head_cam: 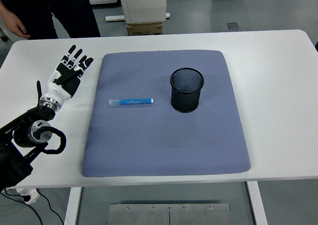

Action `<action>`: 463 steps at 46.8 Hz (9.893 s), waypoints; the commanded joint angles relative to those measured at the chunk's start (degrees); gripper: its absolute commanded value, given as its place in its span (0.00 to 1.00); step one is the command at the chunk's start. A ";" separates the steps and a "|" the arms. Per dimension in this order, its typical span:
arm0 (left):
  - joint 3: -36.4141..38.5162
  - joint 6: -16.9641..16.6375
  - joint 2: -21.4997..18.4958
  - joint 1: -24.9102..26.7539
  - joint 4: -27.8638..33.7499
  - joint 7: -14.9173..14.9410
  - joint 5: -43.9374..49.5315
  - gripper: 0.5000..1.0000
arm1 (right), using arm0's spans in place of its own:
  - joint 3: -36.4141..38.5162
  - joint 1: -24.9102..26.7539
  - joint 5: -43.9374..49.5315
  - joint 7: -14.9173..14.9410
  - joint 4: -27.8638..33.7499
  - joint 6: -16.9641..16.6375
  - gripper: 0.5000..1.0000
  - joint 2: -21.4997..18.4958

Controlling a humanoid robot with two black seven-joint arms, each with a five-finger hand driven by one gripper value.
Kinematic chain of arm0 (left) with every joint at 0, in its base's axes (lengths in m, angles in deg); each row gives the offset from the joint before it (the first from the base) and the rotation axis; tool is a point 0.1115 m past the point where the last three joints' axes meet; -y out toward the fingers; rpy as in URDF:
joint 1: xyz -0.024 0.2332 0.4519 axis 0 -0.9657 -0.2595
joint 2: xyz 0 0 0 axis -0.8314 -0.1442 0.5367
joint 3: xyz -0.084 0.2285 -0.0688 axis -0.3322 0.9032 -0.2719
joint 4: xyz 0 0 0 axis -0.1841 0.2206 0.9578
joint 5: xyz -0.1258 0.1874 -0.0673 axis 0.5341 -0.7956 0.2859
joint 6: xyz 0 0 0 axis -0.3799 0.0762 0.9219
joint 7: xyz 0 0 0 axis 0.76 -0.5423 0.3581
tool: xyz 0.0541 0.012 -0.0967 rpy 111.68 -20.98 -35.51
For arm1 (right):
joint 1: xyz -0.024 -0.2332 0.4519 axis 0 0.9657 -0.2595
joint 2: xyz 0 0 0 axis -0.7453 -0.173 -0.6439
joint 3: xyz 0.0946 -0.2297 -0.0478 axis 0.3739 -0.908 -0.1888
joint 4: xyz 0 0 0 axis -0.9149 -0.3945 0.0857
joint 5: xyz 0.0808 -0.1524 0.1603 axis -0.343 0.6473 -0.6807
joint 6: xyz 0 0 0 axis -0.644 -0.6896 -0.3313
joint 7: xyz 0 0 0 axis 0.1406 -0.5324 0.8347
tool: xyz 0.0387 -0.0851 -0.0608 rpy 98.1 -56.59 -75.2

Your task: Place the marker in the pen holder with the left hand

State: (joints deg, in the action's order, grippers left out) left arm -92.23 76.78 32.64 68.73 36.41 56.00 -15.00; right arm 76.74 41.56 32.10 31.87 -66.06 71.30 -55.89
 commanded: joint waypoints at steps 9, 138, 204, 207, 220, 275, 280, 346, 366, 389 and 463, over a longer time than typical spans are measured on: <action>0.02 -0.26 0.18 0.01 0.00 0.00 0.00 1.00 | 0.01 0.00 -0.08 0.01 0.00 0.02 1.00 0.00; 53.10 -9.57 -12.13 31.47 12.74 0.53 -33.40 1.00 | 0.01 0.00 0.01 0.01 -0.09 0.02 1.00 0.00; 61.89 -23.63 -4.13 32.79 8.97 0.88 -47.11 1.00 | 0.00 0.00 0.01 0.01 0.00 0.02 1.00 0.00; 61.89 -23.63 -4.13 32.88 8.96 0.88 -47.11 1.00 | 0.01 0.00 0.01 0.01 0.00 0.02 1.00 0.00; 61.98 -23.63 -3.69 32.79 8.88 0.88 -47.11 0.93 | 0.01 0.00 0.01 0.01 0.00 -0.06 1.00 0.00; 63.30 -23.55 -2.72 32.62 6.33 0.00 -47.20 0.41 | 0.01 0.00 0.01 0.01 0.00 -0.06 1.00 0.00; 63.30 -23.55 -2.64 32.62 6.33 0.00 -47.55 0.40 | 0.00 0.00 0.01 0.01 0.00 0.02 1.00 0.00; 63.21 -22.58 -1.93 32.88 5.45 0.00 -46.85 0.00 | 0.01 0.00 0.01 0.01 0.00 -0.06 1.00 0.00; 62.95 -19.94 -2.20 34.90 5.54 -1.14 -43.07 0.00 | 0.01 0.00 -0.08 0.01 0.00 0.02 1.00 0.00; 62.42 -19.33 -1.93 37.01 5.54 -1.32 -37.44 0.00 | -0.08 0.00 0.01 0.01 0.00 0.02 1.00 0.00; 45.72 -7.90 6.06 40.62 6.24 -2.72 -18.46 0.00 | 0.01 0.00 0.01 0.01 0.00 -0.06 1.00 0.00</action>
State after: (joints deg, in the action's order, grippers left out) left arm -46.36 68.66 38.12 109.59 42.61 53.51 -34.77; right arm 76.74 41.55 32.12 31.87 -66.06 71.31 -55.89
